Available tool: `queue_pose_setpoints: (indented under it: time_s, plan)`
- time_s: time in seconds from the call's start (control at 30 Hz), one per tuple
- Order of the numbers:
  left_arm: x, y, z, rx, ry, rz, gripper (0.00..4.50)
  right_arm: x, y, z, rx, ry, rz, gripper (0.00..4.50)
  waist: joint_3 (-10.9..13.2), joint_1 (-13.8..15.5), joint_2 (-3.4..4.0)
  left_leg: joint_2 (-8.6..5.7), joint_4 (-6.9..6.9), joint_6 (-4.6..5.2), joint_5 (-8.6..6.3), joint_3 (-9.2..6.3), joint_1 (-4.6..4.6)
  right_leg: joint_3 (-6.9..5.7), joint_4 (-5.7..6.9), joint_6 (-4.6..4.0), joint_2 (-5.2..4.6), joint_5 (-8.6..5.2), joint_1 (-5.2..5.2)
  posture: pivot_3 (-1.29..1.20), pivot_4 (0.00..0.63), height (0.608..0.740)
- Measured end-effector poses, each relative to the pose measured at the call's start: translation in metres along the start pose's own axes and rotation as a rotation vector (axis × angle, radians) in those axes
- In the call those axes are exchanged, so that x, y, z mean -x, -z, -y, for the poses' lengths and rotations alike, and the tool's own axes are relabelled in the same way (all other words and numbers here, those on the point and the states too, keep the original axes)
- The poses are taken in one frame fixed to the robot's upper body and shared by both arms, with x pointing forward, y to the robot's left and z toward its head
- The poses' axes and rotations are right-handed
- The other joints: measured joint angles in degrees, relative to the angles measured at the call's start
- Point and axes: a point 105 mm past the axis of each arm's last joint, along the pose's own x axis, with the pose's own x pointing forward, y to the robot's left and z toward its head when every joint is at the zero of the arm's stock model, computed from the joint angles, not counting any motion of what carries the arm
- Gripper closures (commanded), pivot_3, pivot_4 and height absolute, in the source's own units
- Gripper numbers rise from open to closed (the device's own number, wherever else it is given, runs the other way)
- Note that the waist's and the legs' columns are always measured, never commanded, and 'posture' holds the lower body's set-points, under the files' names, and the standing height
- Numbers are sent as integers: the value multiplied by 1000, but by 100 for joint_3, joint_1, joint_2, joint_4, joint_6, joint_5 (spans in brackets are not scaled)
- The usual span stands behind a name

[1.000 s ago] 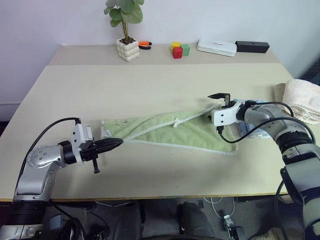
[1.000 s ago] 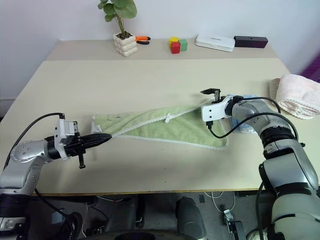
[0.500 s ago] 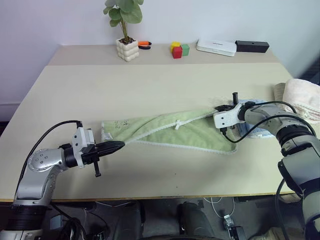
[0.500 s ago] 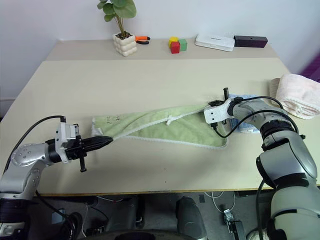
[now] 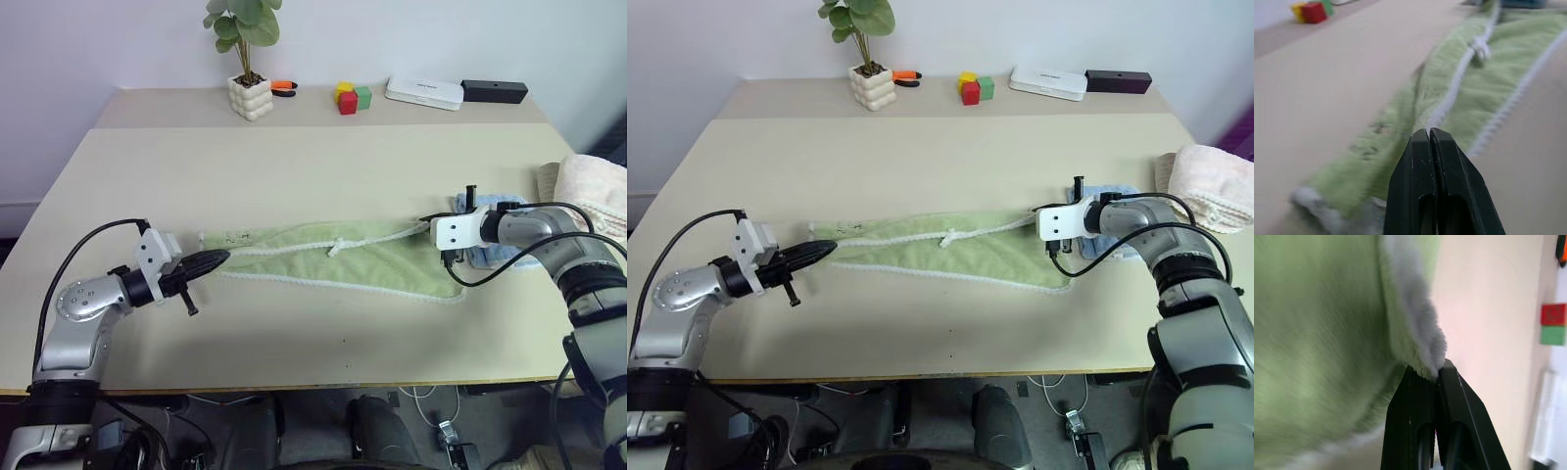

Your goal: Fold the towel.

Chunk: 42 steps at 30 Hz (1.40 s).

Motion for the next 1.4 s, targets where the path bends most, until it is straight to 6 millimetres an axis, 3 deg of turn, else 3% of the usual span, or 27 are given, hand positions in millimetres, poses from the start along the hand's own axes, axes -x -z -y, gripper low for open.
queue_pose_setpoints:
  time_s: [0.13, 0.23, 0.33, 0.4, 0.53, 0.63, 0.7, 0.83, 0.93, 1.1, 1.17, 1.27, 1.4]
  plan:
    - [-17, -5, -33, -52, -114, 8, 4500, 3, -4, 14, -37, 47, -4, 4473, 0, 28, 0, -2, 10, -2, 1, 0, 3, -2, 7, 0, 1, 0, 5, 0, 150, 740]
    - [-37, -15, -58, -125, -178, 21, 4500, -10, -11, 34, -54, 115, 0, 4473, 2, 13, -3, -3, 8, -5, 3, 0, 3, -3, 6, 0, 4, 0, 1, 0, 150, 740]
    - [-62, -43, -92, -256, -264, 26, 4500, -25, -19, 76, -42, 269, -41, 4473, 6, 3, -6, -3, 3, -15, 9, 0, -17, -3, 10, 1, 5, 1, -23, 0, 150, 740]
    - [-70, -70, -113, -344, -336, 44, 4500, -20, -23, 110, -6, 404, -75, 4473, 6, -1, -5, -4, -4, -38, 23, 4, -36, -3, 7, 2, 2, 1, -44, 0, 150, 740]
    - [-59, -112, -153, -478, -527, 8, 4500, 1, -28, 159, 32, 631, -135, 4473, 10, -9, -10, -4, -15, -40, 24, 12, -64, -5, 8, 3, 1, 1, -75, 0, 150, 740]
    - [-46, -148, -167, -577, -589, 45, 4500, 11, -29, 171, 12, 699, -121, 4473, 10, -17, -10, -4, -22, -38, 23, 21, -63, -6, 2, 5, -1, -1, -75, 0, 150, 740]
    - [-38, -157, -168, -626, -578, 54, 4500, 15, -26, 169, -5, 710, -100, 4473, 13, -22, -6, -4, -19, -38, 23, 25, -62, -5, 4, 6, -2, -1, -75, 0, 150, 740]
    - [-25, -154, -168, -666, -535, 25, 4500, 26, -14, 157, -46, 697, -82, 4473, 15, -11, -8, -3, -7, -38, 23, 25, -62, -5, 5, 7, -2, -2, -73, 0, 150, 740]
    - [-20, -147, -163, -592, -460, 48, 4500, 25, -14, 145, -89, 661, -23, 4473, 13, -18, -5, -3, -8, -39, 23, 27, -45, -5, 7, 8, -2, -2, -60, 0, 150, 740]
    - [-39, -79, -136, -216, -296, 67, 4500, 4, -18, 110, -130, 535, 37, 4473, 13, -24, -3, -1, 0, -39, 24, 25, -40, -5, 17, 8, -2, -2, -54, 0, 150, 740]
    - [-50, -41, -115, -26, -233, 63, 4500, -4, -24, 101, -141, 503, 61, 4473, 13, -34, -3, -1, -2, -39, 24, 25, -40, -4, 18, 8, -2, -2, -56, 0, 150, 740]
    - [-55, -5, -97, 200, -220, 66, 3720, -5, -27, 98, -150, 494, 72, 4500, 18, -35, -10, 2, 0, -41, 25, 21, -46, -5, 21, 8, 0, -2, -64, 0, 150, 740]
    - [-57, -21, -106, 310, -303, 193, 1708, -5, -31, 96, -157, 497, 84, 4500, 21, -13, -16, 2, 5, -40, 24, 17, -46, -5, 21, 8, -1, -2, -58, 0, 150, 740]
